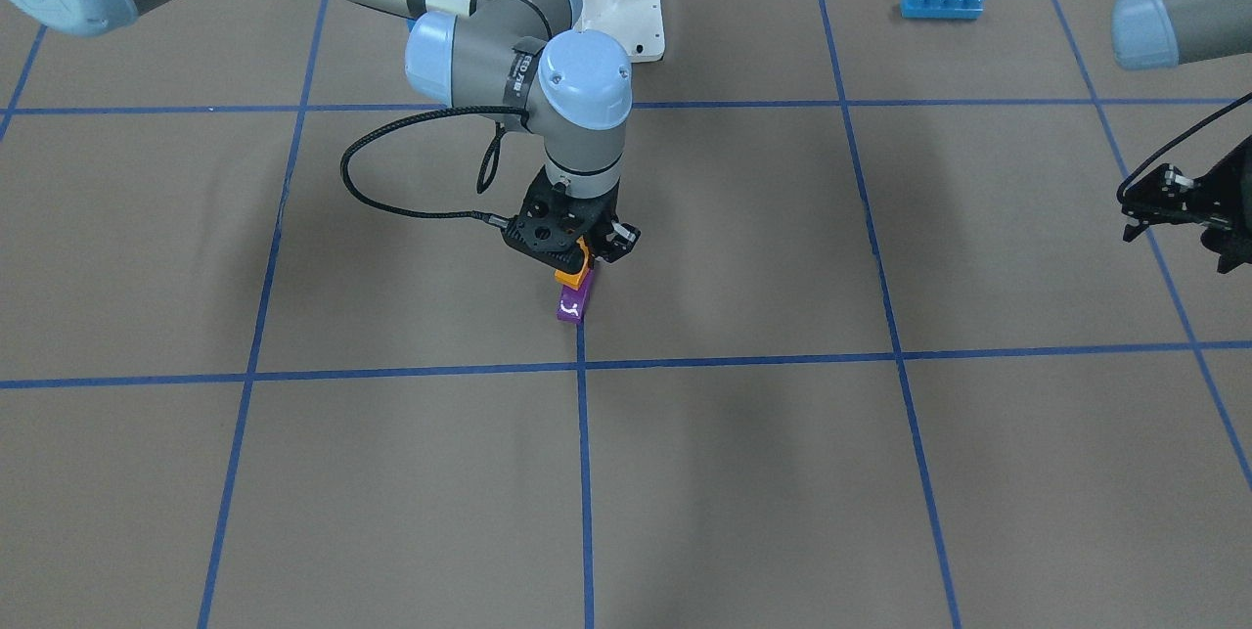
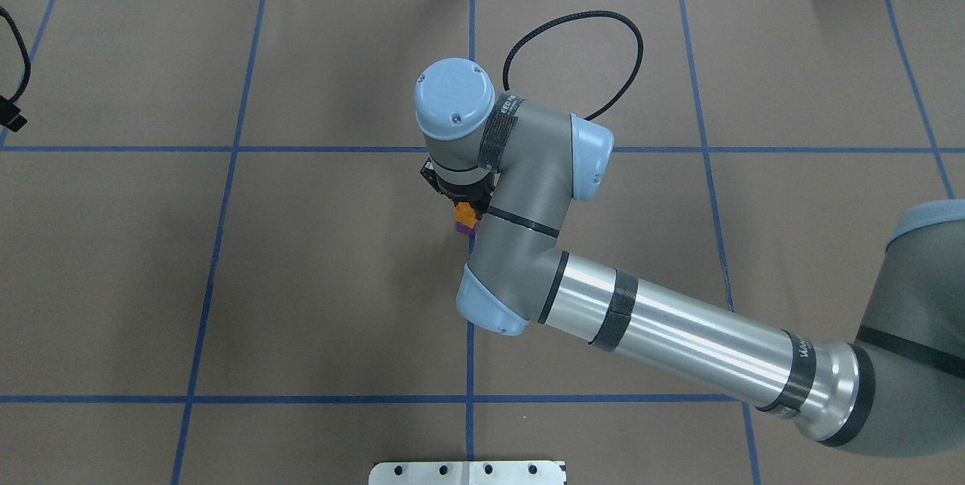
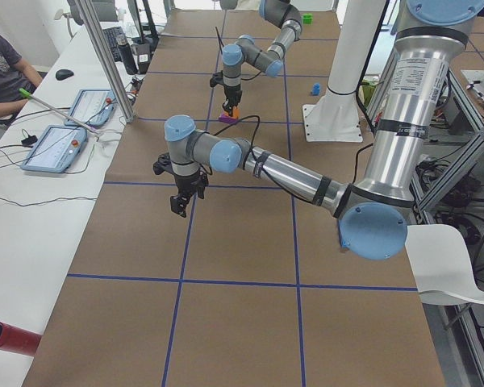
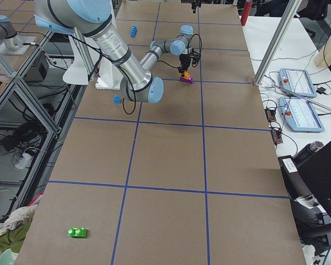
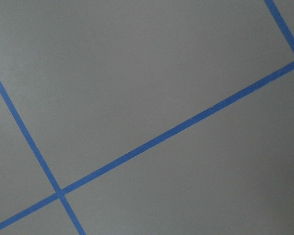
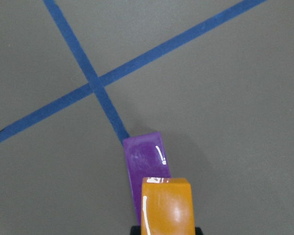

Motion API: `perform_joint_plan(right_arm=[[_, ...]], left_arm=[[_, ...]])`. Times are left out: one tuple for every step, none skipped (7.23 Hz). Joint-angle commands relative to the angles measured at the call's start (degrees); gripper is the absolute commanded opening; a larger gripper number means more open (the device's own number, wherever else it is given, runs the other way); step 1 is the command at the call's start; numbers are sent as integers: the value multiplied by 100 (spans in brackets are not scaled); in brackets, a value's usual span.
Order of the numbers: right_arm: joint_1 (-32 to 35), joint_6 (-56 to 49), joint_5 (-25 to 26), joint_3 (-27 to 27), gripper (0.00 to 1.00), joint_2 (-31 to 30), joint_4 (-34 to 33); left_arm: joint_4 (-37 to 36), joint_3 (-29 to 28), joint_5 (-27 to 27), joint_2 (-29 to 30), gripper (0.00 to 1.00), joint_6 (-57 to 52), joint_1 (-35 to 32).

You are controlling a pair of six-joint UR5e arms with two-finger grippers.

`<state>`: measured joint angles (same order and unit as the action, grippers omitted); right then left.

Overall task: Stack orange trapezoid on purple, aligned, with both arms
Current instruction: 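Open the right gripper and lift it off the orange block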

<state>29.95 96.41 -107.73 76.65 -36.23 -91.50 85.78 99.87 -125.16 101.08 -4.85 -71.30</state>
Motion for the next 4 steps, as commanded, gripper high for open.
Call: perform_joint_plan(right_arm=[[28, 18, -11, 60, 99, 11, 314], [124, 1, -72, 78, 100, 11, 334], [220, 1, -220, 113, 100, 20, 326], [282, 1, -300, 253, 100, 11, 265]], left_arm=[[0, 6, 0, 0, 100, -7, 2], [0, 15, 0, 0, 100, -7, 2], [0, 15, 0, 0, 100, -15, 2], [0, 15, 0, 0, 100, -33, 2]])
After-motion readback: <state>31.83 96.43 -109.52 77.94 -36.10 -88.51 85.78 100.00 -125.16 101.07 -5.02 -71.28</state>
